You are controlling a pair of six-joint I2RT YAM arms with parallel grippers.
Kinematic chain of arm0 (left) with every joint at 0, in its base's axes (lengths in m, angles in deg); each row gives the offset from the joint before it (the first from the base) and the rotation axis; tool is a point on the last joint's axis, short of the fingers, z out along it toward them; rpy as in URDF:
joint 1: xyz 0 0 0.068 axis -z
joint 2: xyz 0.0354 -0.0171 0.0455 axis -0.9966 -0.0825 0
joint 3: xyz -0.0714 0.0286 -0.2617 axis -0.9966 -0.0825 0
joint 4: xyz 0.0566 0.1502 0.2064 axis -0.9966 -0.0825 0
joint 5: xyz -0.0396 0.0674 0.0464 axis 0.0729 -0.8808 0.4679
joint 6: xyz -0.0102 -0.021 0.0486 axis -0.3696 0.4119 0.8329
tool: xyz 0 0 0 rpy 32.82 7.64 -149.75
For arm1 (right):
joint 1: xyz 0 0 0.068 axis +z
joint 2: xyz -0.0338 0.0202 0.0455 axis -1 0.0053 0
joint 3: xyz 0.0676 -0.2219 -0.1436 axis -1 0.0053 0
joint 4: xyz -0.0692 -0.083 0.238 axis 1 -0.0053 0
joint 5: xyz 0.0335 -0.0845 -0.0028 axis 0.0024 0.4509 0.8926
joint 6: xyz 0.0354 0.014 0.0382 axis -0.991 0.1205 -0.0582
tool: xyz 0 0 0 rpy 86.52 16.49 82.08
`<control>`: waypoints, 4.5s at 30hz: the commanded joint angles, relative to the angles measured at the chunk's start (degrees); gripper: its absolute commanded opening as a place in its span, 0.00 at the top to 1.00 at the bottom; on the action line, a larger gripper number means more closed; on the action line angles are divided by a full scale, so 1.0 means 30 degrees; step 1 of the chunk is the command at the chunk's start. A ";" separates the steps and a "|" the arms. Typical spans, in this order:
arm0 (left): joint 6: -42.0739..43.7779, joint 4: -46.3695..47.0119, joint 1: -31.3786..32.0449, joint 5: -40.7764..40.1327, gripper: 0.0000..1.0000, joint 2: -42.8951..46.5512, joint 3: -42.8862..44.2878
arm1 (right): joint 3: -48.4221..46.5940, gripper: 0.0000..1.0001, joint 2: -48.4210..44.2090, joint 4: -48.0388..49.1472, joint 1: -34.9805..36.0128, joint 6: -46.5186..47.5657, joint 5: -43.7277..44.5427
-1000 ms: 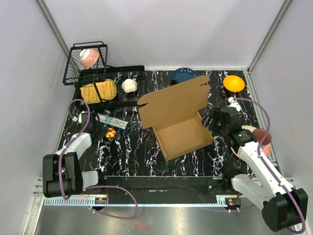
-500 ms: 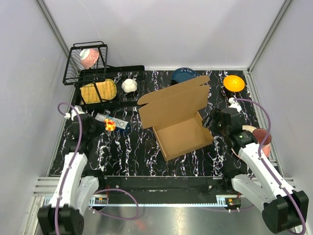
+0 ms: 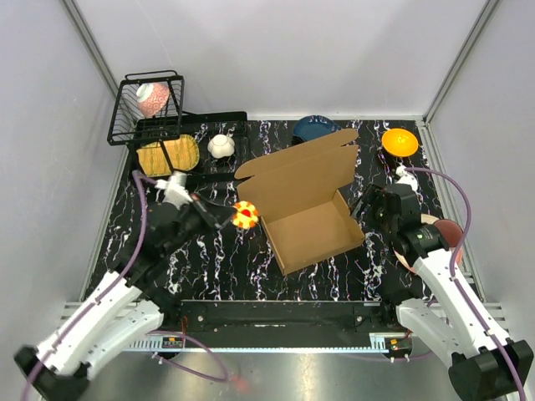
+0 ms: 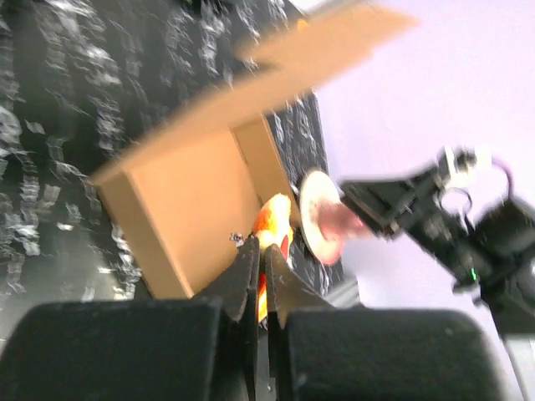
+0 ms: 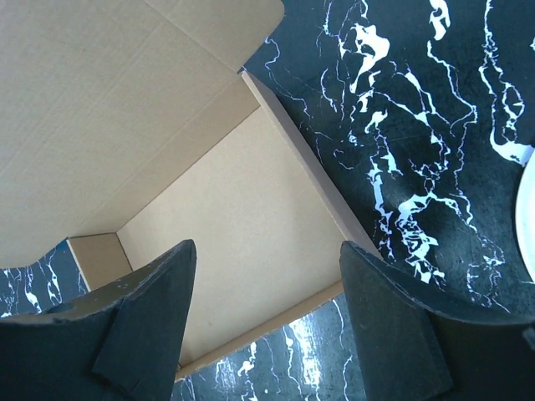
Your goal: Fold the paper box
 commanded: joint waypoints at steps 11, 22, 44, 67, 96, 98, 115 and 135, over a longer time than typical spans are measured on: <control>0.0884 0.6847 1.0575 -0.5665 1.00 -1.0649 0.3018 | -0.1856 0.25 -0.0557 -0.1545 -0.0011 0.0796 0.0741; 0.2760 0.6765 1.0165 -0.5339 0.32 -1.6810 0.7679 | -0.1358 0.25 0.0117 -0.0636 -0.0011 0.1030 0.0330; -0.0376 0.4651 1.3153 -1.0525 0.11 -0.8863 -0.2605 | 0.0136 0.26 0.6530 0.3583 -0.0011 0.0591 0.1093; 0.1321 0.7555 0.6682 -0.6661 0.12 -1.1949 -0.2018 | 0.4296 0.39 0.6386 0.6833 0.0603 -0.5502 -0.2746; 1.6929 1.0069 -0.1260 0.3260 0.01 -0.7372 0.0088 | 0.0429 0.24 -0.1523 0.0887 0.1453 0.1674 -0.0255; 1.7581 1.0744 -0.1407 0.4234 0.01 -0.8277 0.0616 | 0.0604 0.24 -0.1844 0.1033 0.1424 0.1645 -0.0489; 2.0543 1.3235 -0.3985 0.9071 0.07 -1.3582 0.3167 | 0.0927 0.25 -0.3106 0.1093 0.1453 0.1440 -0.1926; 1.6999 1.7891 -0.4075 1.1974 0.45 -1.5900 0.3227 | 0.1162 0.25 -0.2667 0.1385 0.1453 0.1119 -0.1721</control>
